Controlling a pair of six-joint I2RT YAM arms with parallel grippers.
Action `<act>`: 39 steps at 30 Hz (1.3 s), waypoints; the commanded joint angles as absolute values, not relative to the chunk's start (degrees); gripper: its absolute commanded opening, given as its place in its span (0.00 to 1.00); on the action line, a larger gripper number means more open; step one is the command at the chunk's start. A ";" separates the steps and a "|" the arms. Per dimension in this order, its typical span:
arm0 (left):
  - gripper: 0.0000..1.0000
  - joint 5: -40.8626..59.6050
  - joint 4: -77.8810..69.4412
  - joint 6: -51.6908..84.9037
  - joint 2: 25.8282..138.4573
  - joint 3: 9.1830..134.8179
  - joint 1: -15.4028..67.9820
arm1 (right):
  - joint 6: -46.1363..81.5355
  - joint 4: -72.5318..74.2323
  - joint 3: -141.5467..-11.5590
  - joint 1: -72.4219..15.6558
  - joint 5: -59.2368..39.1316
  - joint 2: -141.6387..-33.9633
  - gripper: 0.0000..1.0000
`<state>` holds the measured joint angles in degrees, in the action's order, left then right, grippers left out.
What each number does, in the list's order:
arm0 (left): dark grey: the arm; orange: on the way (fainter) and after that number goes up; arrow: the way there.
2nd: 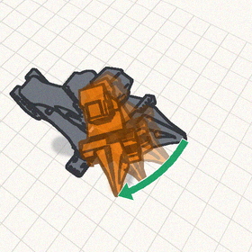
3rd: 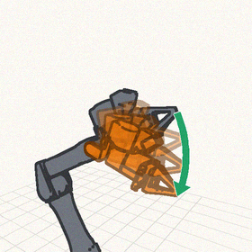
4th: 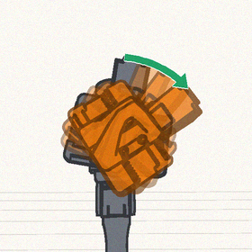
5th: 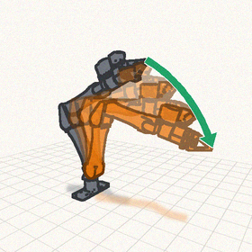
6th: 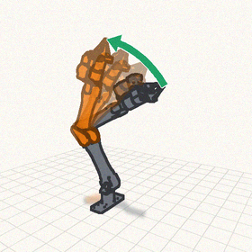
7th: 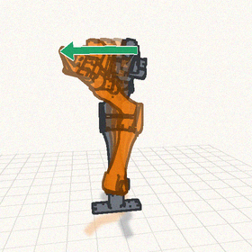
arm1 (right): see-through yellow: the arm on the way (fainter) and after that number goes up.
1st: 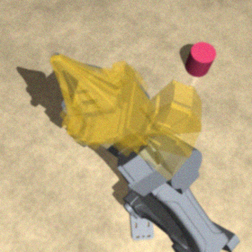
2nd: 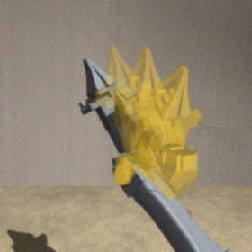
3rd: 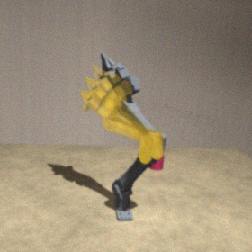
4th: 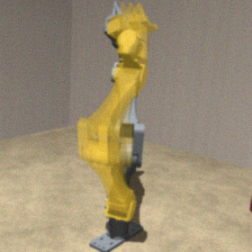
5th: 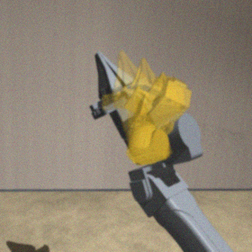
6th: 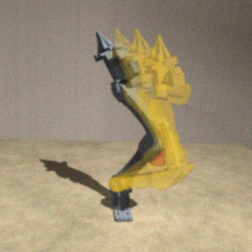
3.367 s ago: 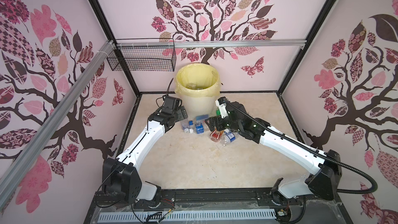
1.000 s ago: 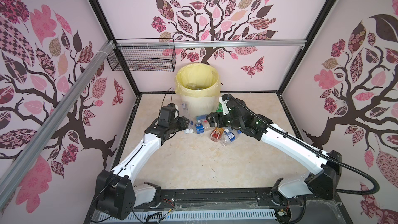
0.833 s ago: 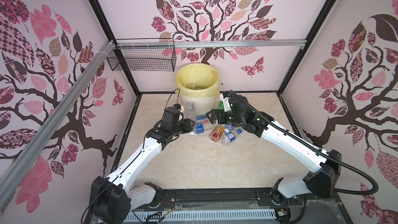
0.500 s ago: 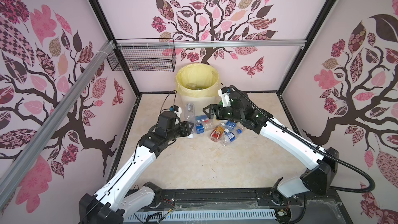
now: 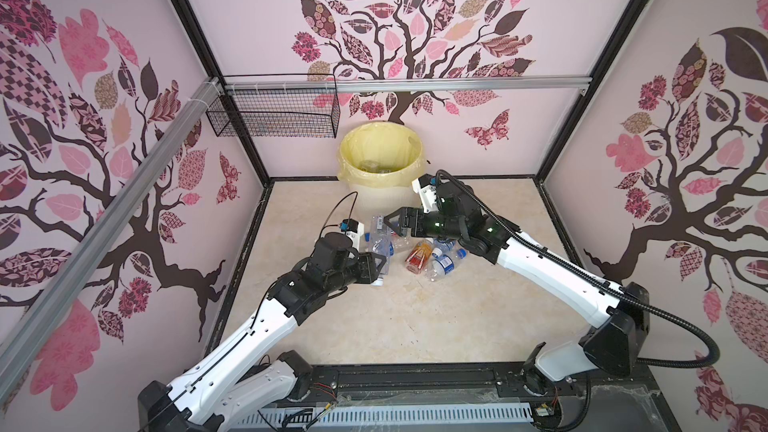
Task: Throw the plastic bottles in the bin
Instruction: 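Lift the crumpled bottle with the left gripper toward the right gripper while the right approaches, then grasp the crumpled bottle's base with the right gripper while the left releases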
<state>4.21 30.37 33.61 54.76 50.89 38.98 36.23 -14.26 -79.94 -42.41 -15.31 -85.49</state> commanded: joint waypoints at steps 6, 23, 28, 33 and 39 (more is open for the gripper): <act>0.41 -0.68 29.72 34.71 52.61 52.91 42.06 | 38.56 -13.11 -80.51 -42.75 -17.75 -87.54 0.84; 0.41 0.71 27.34 33.97 54.49 55.61 42.56 | 40.29 -9.66 -79.58 -44.18 -21.33 -91.43 0.73; 0.42 -0.02 27.93 33.58 54.23 55.48 42.60 | 40.02 -9.05 -80.39 -44.18 -20.84 -92.24 0.62; 0.46 -1.01 28.43 33.33 53.72 55.15 42.59 | 39.07 -9.72 -81.03 -44.12 -19.48 -92.02 0.51; 0.67 -2.83 30.24 32.96 53.22 55.49 42.59 | 36.48 -11.34 -82.44 -44.06 -16.18 -91.19 0.50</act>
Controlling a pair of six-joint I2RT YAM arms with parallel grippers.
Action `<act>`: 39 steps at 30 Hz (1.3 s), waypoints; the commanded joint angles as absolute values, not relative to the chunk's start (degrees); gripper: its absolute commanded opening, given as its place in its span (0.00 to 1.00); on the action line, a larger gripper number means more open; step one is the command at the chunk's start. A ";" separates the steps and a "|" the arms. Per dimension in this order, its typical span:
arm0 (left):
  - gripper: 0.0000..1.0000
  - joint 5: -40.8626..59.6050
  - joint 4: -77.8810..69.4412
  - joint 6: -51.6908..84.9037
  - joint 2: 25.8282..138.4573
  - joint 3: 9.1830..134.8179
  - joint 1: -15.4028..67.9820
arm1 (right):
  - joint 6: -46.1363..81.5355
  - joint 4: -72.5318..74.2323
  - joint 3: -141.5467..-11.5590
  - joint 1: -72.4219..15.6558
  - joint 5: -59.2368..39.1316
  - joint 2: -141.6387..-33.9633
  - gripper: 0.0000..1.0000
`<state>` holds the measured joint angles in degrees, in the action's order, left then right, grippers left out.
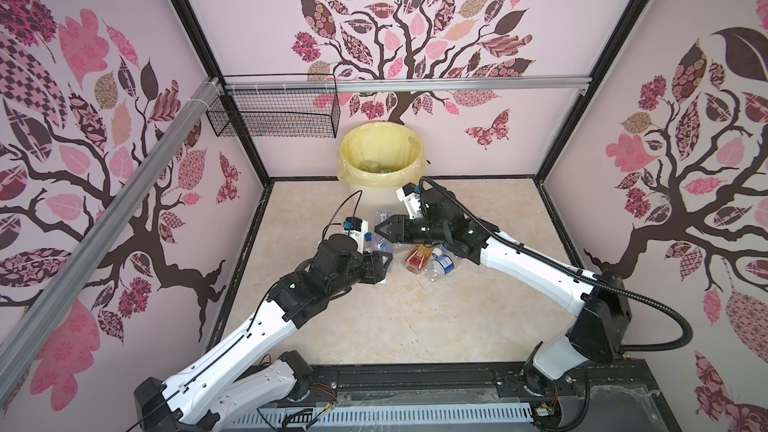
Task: Throw the plastic bottles in the bin
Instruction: 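Grasp the crumpled bottle's base with the right gripper while the left releases, then carry the crumpled bottle over the bin with the right gripper and open it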
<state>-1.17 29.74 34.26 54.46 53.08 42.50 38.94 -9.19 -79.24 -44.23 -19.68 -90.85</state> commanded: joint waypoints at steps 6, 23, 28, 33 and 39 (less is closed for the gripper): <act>0.88 -4.33 34.94 31.25 51.61 57.88 42.55 | 30.61 -16.05 -88.66 -40.74 -11.78 -90.12 0.50; 0.97 -9.87 38.91 20.16 61.15 79.25 42.56 | 8.20 -6.53 -113.98 -36.60 13.07 -90.86 0.52; 0.97 -10.75 38.34 18.51 63.16 83.65 42.50 | 3.00 3.01 -117.46 -36.65 16.79 -90.54 0.56; 0.97 -12.67 38.27 16.72 63.28 85.72 42.39 | -0.44 10.40 -119.04 -36.63 18.48 -91.92 0.57; 0.97 -13.46 37.55 16.33 62.14 84.30 40.89 | 0.09 11.50 -122.42 -36.19 17.75 -102.13 0.57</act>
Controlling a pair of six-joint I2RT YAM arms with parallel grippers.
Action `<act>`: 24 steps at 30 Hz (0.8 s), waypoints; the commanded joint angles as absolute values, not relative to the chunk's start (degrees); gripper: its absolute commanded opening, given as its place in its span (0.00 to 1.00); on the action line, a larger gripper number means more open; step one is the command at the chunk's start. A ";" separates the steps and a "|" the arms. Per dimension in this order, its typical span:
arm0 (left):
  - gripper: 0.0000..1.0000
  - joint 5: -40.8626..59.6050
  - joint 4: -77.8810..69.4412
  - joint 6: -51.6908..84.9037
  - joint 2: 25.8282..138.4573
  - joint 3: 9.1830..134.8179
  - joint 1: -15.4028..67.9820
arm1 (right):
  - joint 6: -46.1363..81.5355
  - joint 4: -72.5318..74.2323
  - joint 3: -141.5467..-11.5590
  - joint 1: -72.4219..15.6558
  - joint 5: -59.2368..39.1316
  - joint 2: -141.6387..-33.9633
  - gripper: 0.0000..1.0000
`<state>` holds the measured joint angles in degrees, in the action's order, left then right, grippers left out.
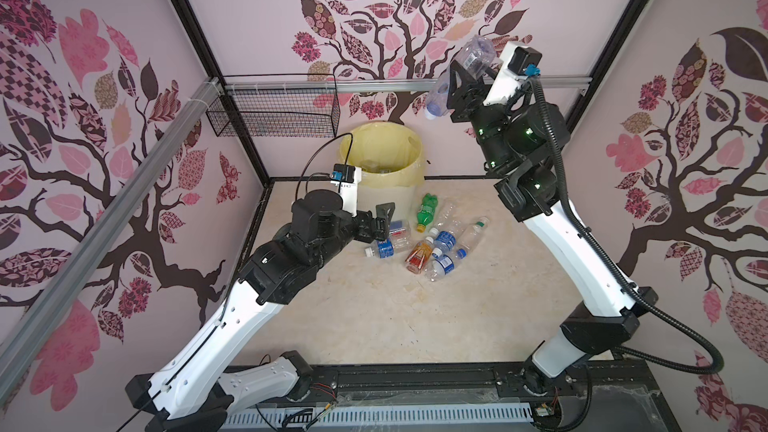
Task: Throw the plastic bottles in the bin
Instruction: 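Carry the crumpled bottle over the bin with the right gripper and open it, then lower the right gripper onto the clear blue-capped bottle in the pile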
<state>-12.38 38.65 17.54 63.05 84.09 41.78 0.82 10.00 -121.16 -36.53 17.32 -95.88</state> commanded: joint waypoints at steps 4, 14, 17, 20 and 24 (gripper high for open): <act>0.97 -12.65 37.26 17.46 60.90 82.24 38.98 | 6.08 1.31 -133.31 -35.59 15.12 -116.41 0.68; 0.97 -12.64 42.38 19.86 56.52 78.86 35.34 | 10.75 -4.32 -149.28 -34.60 14.50 -127.02 1.00; 0.97 -12.87 43.74 22.28 55.92 77.62 35.25 | 12.69 -7.14 -147.73 -34.60 14.62 -125.05 1.00; 0.97 -13.53 45.47 24.64 56.07 76.04 35.08 | 14.37 -11.75 -145.92 -34.63 13.92 -122.27 1.00; 0.97 -14.68 47.07 27.67 55.86 73.10 35.07 | 15.14 -15.59 -137.77 -34.62 11.91 -115.57 1.00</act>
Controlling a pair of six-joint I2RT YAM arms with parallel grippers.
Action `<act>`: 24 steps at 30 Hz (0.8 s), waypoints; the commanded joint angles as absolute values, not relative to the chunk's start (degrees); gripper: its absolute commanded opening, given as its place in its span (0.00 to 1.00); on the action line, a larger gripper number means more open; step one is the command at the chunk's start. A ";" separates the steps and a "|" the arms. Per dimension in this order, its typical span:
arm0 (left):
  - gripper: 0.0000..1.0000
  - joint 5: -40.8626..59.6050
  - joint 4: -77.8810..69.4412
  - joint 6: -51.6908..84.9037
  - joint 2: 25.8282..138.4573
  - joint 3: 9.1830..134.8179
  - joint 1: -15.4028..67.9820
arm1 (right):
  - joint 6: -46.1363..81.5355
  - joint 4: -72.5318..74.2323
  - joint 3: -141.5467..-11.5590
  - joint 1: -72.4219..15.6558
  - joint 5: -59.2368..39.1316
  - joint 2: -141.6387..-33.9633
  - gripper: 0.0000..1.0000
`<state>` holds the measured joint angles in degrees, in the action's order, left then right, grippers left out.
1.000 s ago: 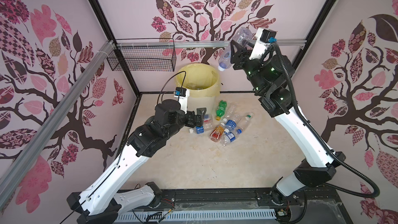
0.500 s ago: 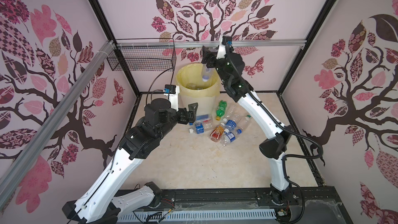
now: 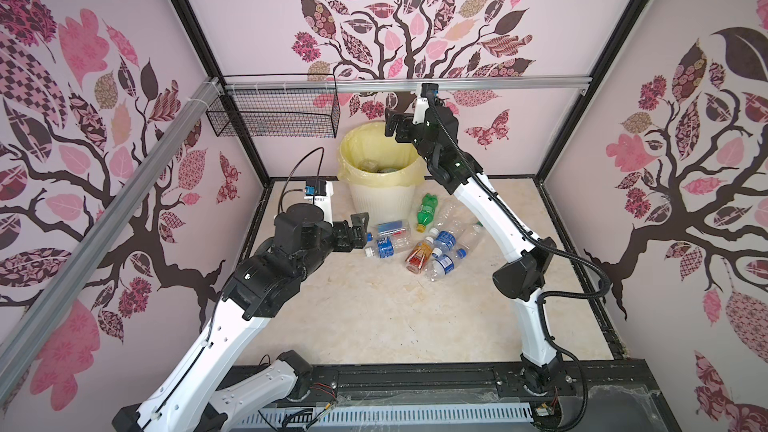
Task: Throw the plastic bottles in the bin
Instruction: 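Lower the right gripper onto the clear blue-capped bottle in the pile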
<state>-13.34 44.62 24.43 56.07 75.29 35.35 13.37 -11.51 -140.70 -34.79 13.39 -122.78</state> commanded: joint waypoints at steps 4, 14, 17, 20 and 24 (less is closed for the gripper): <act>0.97 -13.26 47.91 29.31 56.35 70.41 34.90 | 15.69 -19.73 -126.22 -34.61 10.99 -107.49 1.00; 0.97 -10.46 46.43 34.21 61.25 65.25 34.37 | 17.88 -16.84 -86.40 -34.68 7.46 -86.42 1.00; 0.97 -8.24 43.86 35.36 62.71 63.35 34.28 | 19.82 -17.13 -76.35 -34.64 7.46 -80.80 1.00; 0.97 -4.40 39.98 36.02 63.93 61.31 34.32 | 21.08 -17.30 -67.84 -34.60 9.23 -76.43 1.00; 0.97 0.48 34.87 38.39 65.26 57.76 34.49 | 23.86 -19.00 -60.26 -34.39 9.93 -73.91 0.99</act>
<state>-4.58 40.95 35.92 64.62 60.23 34.50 20.84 -18.00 -62.76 -34.72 8.95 -77.17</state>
